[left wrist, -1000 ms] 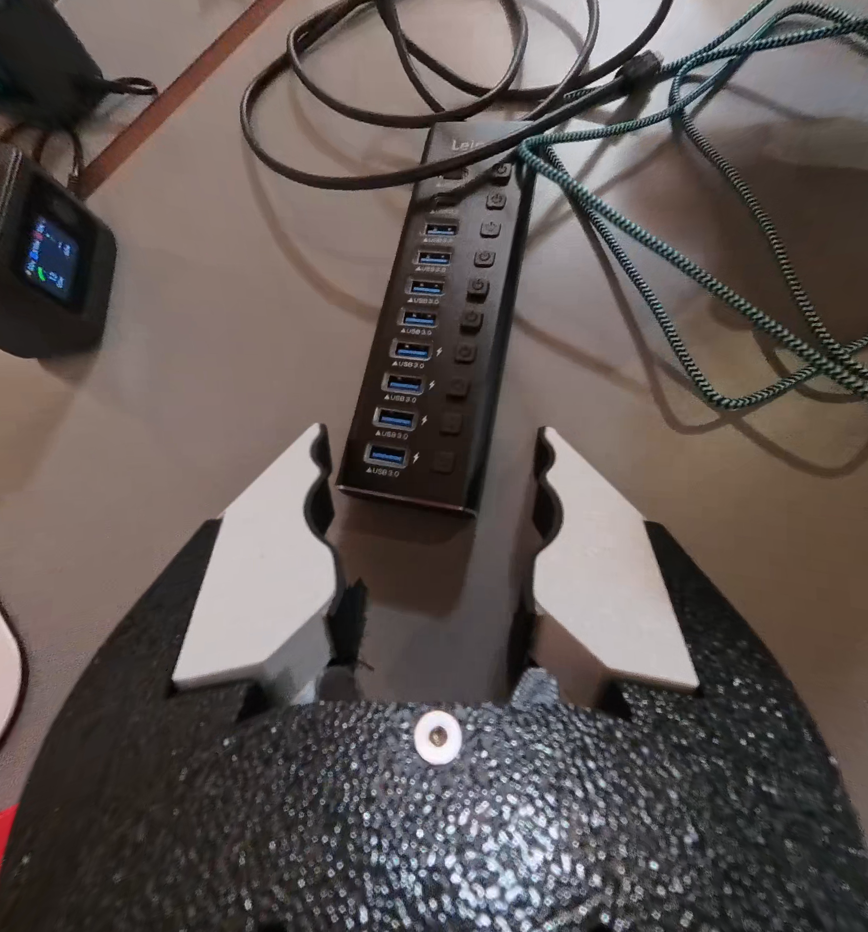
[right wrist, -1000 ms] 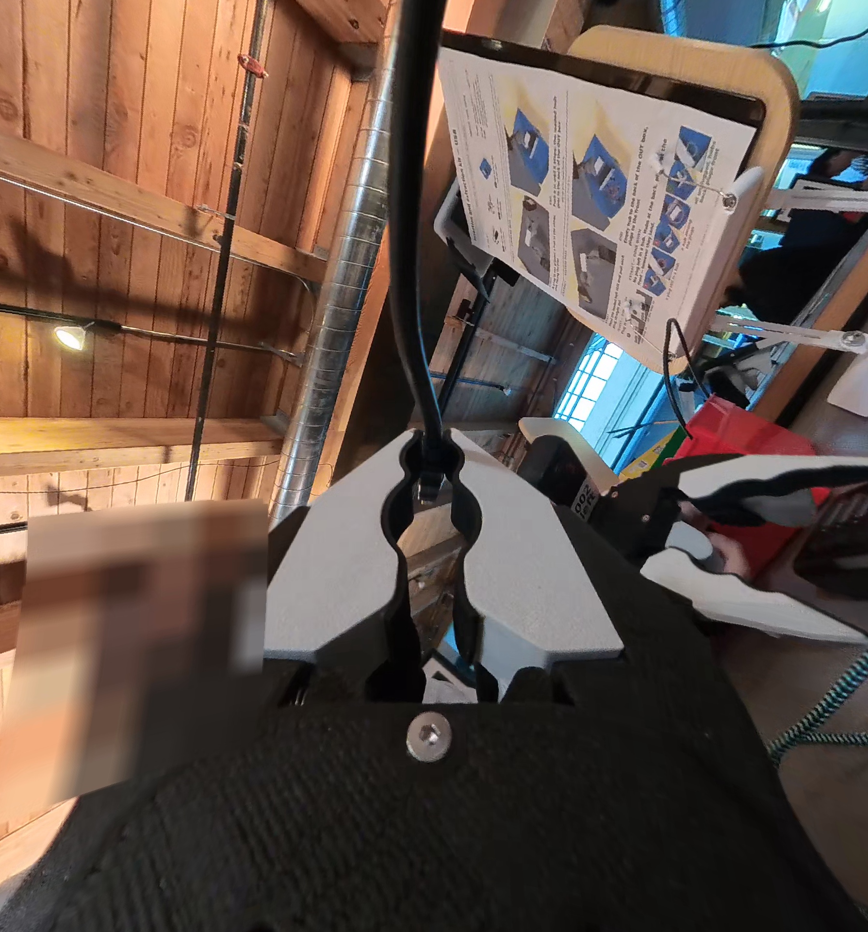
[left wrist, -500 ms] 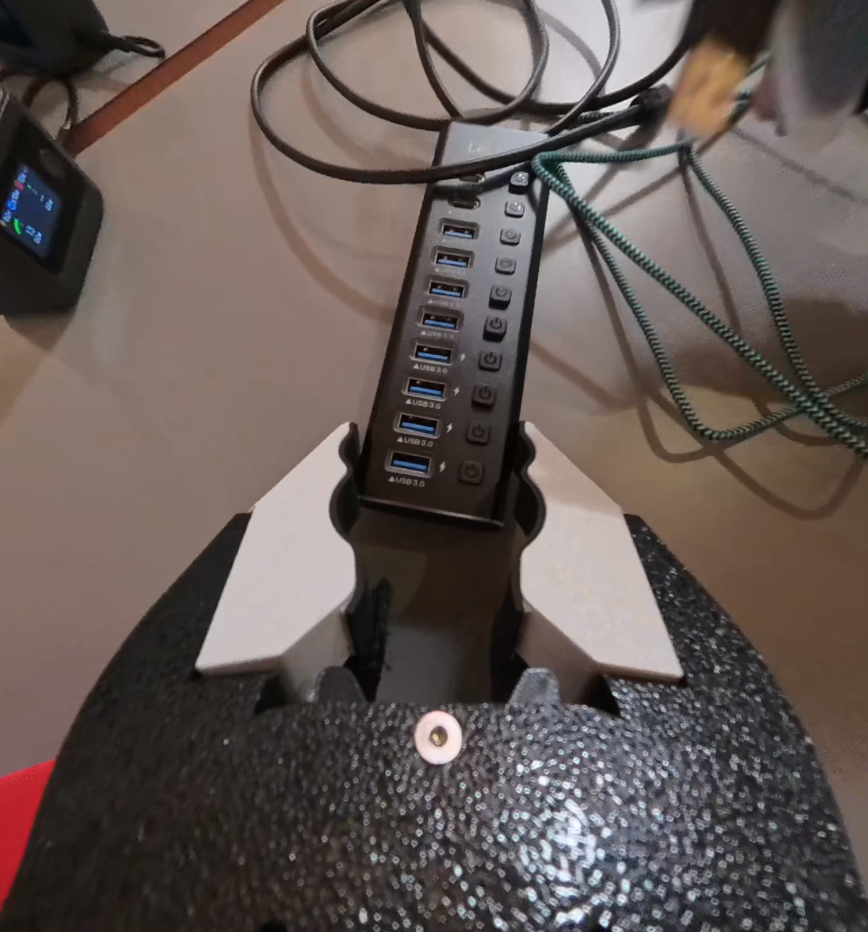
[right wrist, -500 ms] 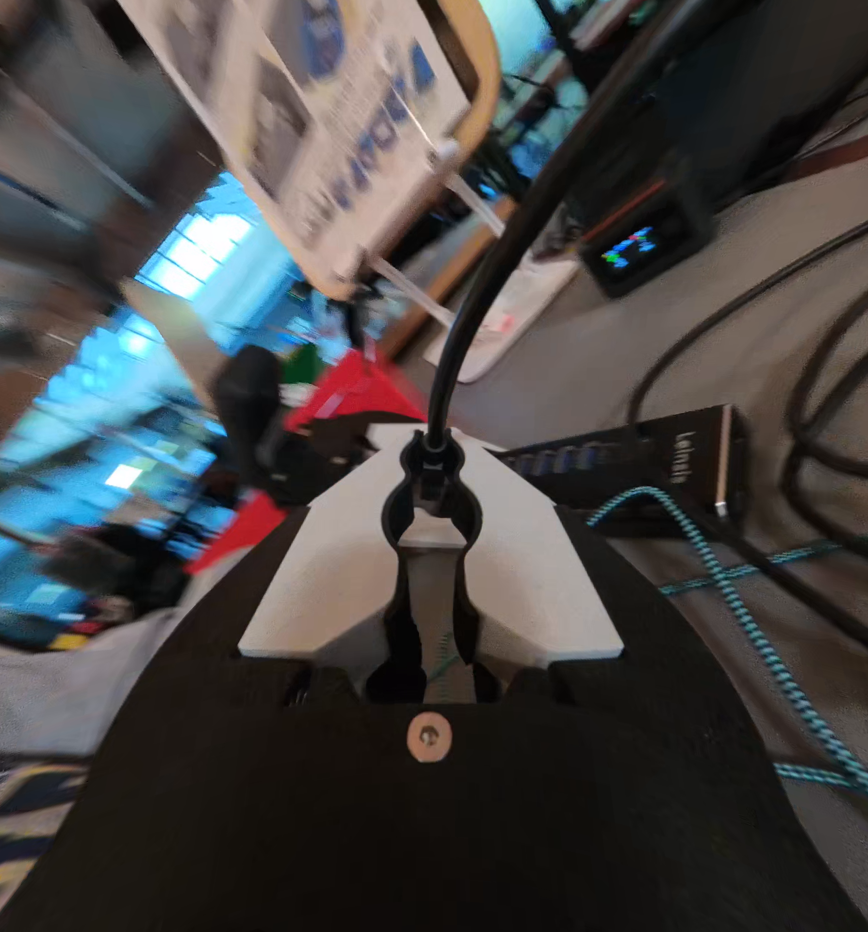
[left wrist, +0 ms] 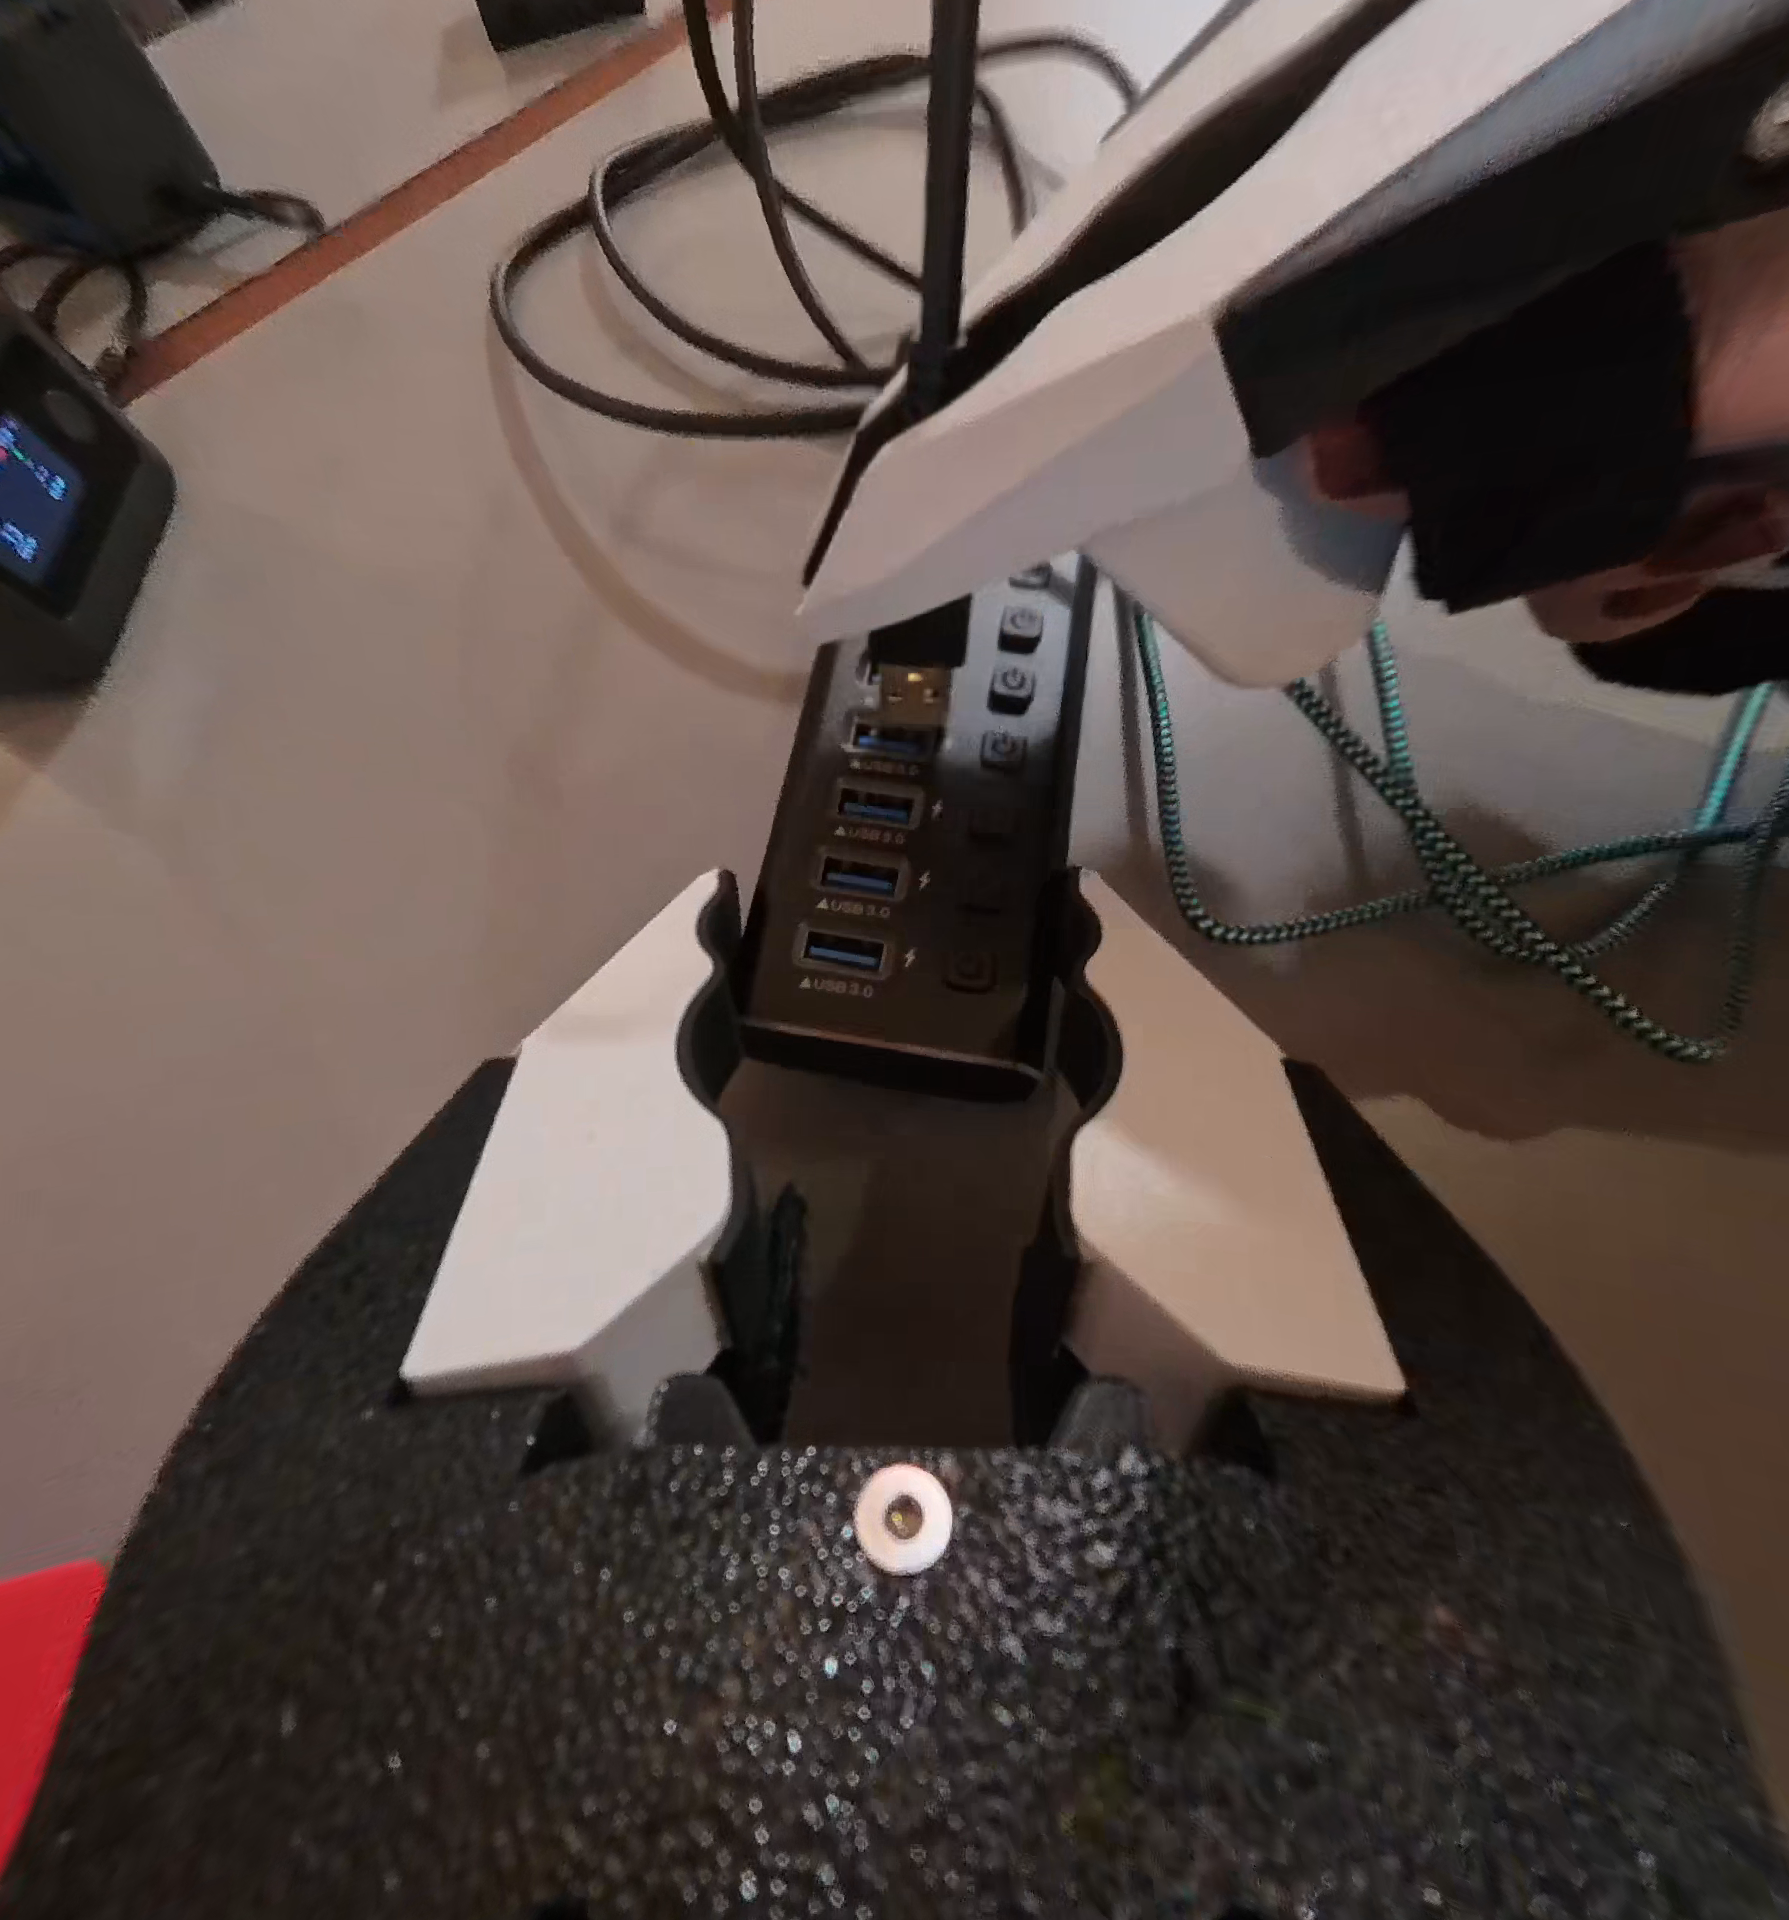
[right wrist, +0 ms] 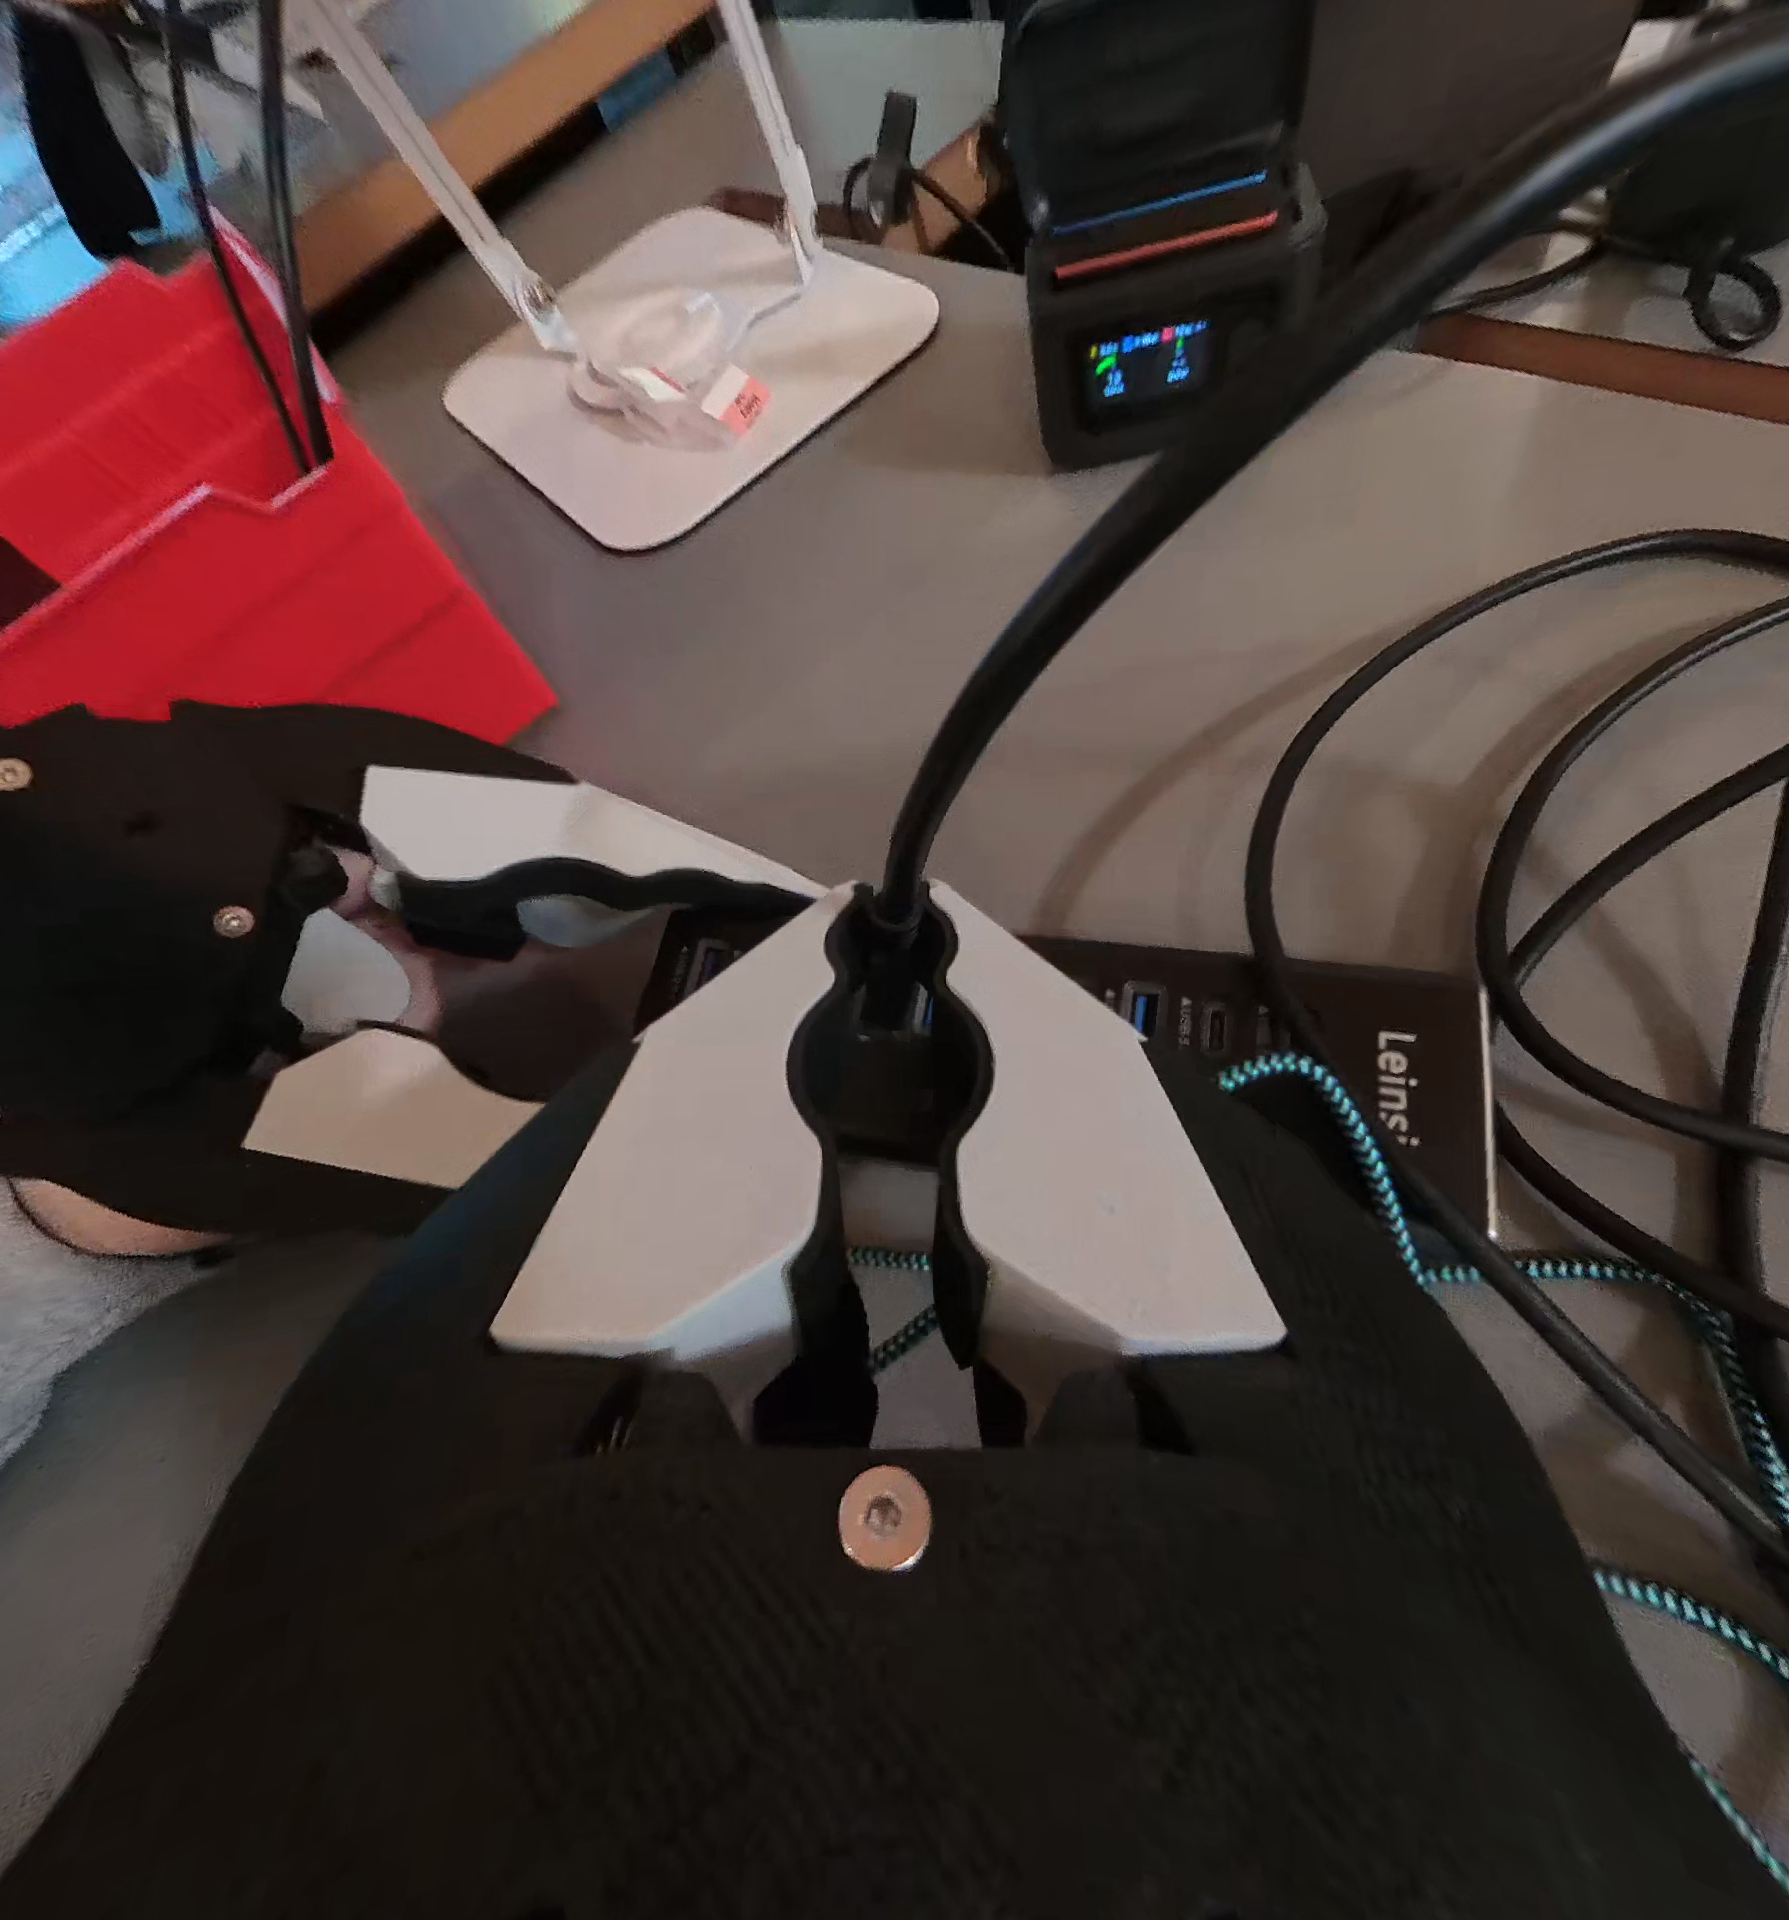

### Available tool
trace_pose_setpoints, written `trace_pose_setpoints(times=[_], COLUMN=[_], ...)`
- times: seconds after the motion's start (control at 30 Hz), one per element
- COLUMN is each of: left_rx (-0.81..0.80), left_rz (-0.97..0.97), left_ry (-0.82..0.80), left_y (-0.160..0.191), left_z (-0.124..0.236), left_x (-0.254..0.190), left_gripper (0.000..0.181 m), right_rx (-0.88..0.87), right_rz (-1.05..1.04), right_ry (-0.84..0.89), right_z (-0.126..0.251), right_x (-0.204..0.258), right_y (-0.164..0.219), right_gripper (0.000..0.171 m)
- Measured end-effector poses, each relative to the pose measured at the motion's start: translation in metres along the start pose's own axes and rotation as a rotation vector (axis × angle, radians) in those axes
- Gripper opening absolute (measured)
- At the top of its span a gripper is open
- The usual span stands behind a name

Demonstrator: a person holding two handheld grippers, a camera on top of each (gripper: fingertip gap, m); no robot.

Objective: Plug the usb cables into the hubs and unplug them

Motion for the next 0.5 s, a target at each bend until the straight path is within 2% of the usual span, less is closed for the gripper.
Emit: trace_pose_setpoints(times=[0.03,0.5], left_rx=[0.010,-0.033], left_rz=[-0.004,-0.048], left_ry=[0.000,-0.017], left_y=[0.0004,-0.0037], left_z=[-0.0010,0.0007], left_x=[-0.0006,-0.0044], left_gripper=[0.060,0.059], right_rx=[0.012,0.013], right_rz=[0.003,0.067], right_ry=[0.003,0.148], right_z=[0.0004,-0.0016], right_x=[0.0022,0.0097], right_y=[0.0014,0.0005], right_gripper=[0.005,0.006])
Point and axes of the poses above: each gripper's, where its closed fingertips meet, z back along the fingers, y out of its underside, x = y × z across the jaws, the point moved 6 cm from there along z, back along the fingers, and after that the axes turned 5 degrees about y, right-handed, at the moved point
